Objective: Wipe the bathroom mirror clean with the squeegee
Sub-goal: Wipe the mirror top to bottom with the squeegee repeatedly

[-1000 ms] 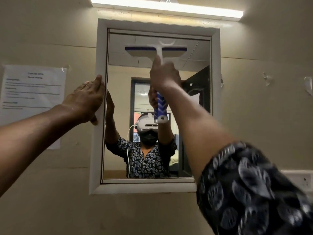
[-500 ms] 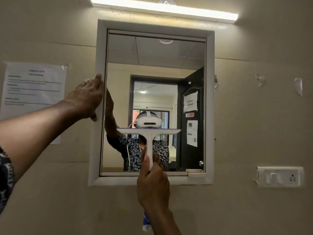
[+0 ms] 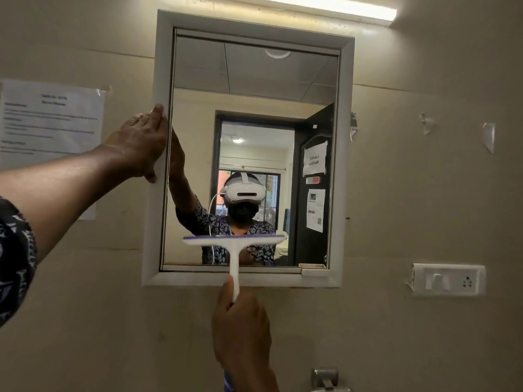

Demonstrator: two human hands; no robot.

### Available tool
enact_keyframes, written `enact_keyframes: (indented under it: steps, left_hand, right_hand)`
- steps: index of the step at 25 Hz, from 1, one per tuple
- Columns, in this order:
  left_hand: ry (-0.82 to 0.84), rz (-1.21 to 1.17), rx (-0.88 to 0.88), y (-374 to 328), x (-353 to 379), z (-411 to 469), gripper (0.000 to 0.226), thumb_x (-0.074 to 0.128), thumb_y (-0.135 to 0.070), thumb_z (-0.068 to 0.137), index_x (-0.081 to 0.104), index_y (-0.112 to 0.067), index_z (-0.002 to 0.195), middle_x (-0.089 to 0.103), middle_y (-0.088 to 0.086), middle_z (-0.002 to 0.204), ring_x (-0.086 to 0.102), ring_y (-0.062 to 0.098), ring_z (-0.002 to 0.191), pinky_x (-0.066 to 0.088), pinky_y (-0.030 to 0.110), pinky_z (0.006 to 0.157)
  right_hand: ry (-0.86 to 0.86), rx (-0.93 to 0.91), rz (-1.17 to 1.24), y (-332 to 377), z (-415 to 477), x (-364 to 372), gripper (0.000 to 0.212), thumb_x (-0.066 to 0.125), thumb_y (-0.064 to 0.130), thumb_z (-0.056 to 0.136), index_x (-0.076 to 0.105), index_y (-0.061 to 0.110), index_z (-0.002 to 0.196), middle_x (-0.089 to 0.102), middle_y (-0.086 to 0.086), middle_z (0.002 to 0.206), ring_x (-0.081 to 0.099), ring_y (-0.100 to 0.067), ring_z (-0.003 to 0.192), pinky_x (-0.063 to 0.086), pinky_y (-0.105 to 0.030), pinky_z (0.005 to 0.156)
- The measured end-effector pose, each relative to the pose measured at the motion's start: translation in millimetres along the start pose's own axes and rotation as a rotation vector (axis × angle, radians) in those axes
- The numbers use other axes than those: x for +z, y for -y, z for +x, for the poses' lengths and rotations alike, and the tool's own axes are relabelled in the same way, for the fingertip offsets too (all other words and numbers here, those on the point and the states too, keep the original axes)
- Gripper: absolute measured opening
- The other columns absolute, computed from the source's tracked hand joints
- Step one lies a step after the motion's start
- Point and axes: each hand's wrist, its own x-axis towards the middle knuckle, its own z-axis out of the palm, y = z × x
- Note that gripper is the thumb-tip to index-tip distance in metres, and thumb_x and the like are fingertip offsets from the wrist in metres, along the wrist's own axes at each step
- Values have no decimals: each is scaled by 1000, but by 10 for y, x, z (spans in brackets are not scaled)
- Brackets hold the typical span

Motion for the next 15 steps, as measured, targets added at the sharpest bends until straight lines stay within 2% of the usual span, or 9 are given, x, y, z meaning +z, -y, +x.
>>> enact_keyframes:
  steps: [5, 9, 12, 15]
  left_hand:
    - [3, 8, -15, -13, -4, 7, 130, 85, -22, 60, -10, 0, 146, -13, 18, 155, 3, 33, 145, 7, 37, 117]
    - [1, 32, -19, -23, 3, 14, 128, 84, -20, 62, -10, 1, 146, -12, 19, 155, 3, 32, 145, 6, 36, 117]
    - [-19, 37, -25, -23, 23, 22, 126, 83, -18, 63, -9, 0, 147, -11, 18, 156, 3, 32, 145, 6, 36, 117]
    - [-11, 27, -10, -4, 21, 23, 128, 84, -19, 61, -10, 0, 147, -13, 19, 155, 3, 31, 145, 7, 36, 117]
  right_hand:
    - [14, 38, -11, -97, -137, 74, 43, 25, 58, 92, 43, 30, 66, 48, 10, 65, 47, -3, 57, 32, -15, 47]
    - [-17, -14, -67, 27, -59, 5, 48, 26, 57, 93, 49, 25, 66, 50, 8, 63, 48, -4, 57, 38, -20, 52]
    - [-40, -162, 28, 371, 138, -206, 47, 26, 57, 92, 48, 25, 66, 54, 5, 62, 49, -3, 50, 38, -19, 45]
    - [-151, -352, 172, 916, 488, -499, 47, 25, 53, 94, 48, 24, 66, 51, 4, 58, 48, -2, 43, 34, -14, 40]
